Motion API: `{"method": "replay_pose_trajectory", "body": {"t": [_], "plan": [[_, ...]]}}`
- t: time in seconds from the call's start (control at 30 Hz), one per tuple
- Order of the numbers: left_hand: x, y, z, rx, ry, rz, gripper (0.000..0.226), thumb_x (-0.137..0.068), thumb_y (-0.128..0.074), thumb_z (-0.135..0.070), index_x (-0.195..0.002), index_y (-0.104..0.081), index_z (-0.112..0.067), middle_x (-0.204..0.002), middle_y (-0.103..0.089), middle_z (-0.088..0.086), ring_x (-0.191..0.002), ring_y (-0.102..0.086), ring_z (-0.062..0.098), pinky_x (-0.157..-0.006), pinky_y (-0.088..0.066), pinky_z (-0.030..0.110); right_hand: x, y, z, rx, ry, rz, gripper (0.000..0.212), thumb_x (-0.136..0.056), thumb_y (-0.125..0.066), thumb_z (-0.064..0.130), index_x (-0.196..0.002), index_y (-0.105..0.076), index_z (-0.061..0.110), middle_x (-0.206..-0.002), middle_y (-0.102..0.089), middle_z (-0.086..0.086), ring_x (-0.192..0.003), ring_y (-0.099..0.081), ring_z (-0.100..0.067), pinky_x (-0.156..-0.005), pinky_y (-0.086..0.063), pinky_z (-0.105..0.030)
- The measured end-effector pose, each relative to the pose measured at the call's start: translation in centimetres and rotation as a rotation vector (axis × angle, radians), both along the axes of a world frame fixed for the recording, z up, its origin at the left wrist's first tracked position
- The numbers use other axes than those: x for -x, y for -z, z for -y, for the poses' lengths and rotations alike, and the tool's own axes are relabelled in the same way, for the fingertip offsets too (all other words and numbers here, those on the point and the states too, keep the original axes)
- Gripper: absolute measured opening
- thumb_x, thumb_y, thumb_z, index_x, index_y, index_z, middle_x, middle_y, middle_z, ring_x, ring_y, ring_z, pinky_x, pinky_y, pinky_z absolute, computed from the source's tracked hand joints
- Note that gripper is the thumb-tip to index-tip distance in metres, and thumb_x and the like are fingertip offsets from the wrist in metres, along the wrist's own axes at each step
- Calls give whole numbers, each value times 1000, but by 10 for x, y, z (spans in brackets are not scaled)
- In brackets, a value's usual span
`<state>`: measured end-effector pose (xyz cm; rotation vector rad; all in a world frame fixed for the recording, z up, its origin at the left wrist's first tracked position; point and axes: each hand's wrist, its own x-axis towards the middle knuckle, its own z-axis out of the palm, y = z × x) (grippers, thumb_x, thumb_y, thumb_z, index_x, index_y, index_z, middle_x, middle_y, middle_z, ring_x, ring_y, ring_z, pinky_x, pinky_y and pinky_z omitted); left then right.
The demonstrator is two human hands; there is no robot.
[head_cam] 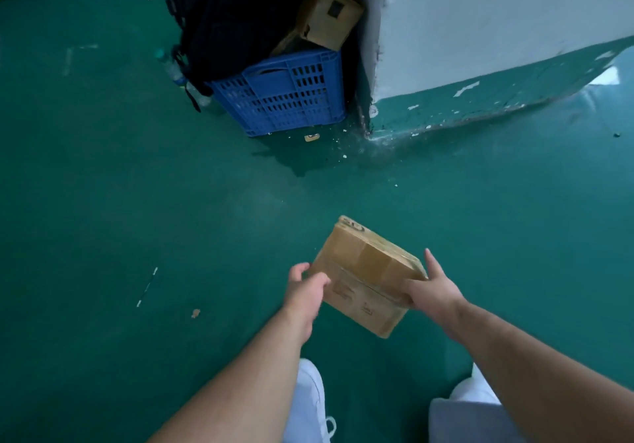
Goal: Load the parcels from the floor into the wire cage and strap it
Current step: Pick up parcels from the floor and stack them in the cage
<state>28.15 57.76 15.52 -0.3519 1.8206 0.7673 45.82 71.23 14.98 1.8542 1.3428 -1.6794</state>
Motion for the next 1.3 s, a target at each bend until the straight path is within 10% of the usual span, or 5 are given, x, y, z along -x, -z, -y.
{"method": "replay_pose_trajectory", "body": {"t": [0.2,0.4,0.6,0.83,1.3], "plan": [[24,-176,19,-81,-136,-93,31,-78,-53,-18,-104,-51,-34,-110,-66,4,-95,-60,22,-94,-52,48,4,-173,15,155,-112,-151,121,-74,-88,28,-161,-6,42,-115,-62,-9,-58,-57,-15,-53,-51,-26],[33,-384,52,-138,-104,-224,50,-59,-53,-20,-101,-59,-46,-110,-68,5,-96,-65,25,-79,-56,42,2,-371,23,279,-217,-245,104,-63,-95,36,-144,-31,32,-97,-76,-16,-73,-72,-25,-73,-58,-36],[19,-543,91,-311,-299,-481,85,-87,-59,-10,-158,-24,-41,-116,-68,5,-98,-66,13,-84,-50,29,34,-499,38,366,-225,-467,99,-55,-93,41,-137,-41,23,-88,-60,-13,-62,-60,-23,-61,-49,-32],[-111,-616,213,-350,-861,-287,42,-88,-65,-65,-121,-57,-40,-133,-60,-4,-119,-61,24,-106,-49,51,40,-584,132,561,-362,-615,63,-57,-86,50,-104,-58,18,-69,-61,1,-63,-65,-16,-82,-47,-34],[-372,-636,466,-327,-1634,-391,96,-47,-90,-67,-124,-68,-15,-119,-72,7,-114,-67,26,-99,-53,42,-58,-629,431,688,-1085,-358,70,-79,-79,42,-134,-58,4,-75,-65,-6,-65,-63,-18,-63,-50,-28]]}}
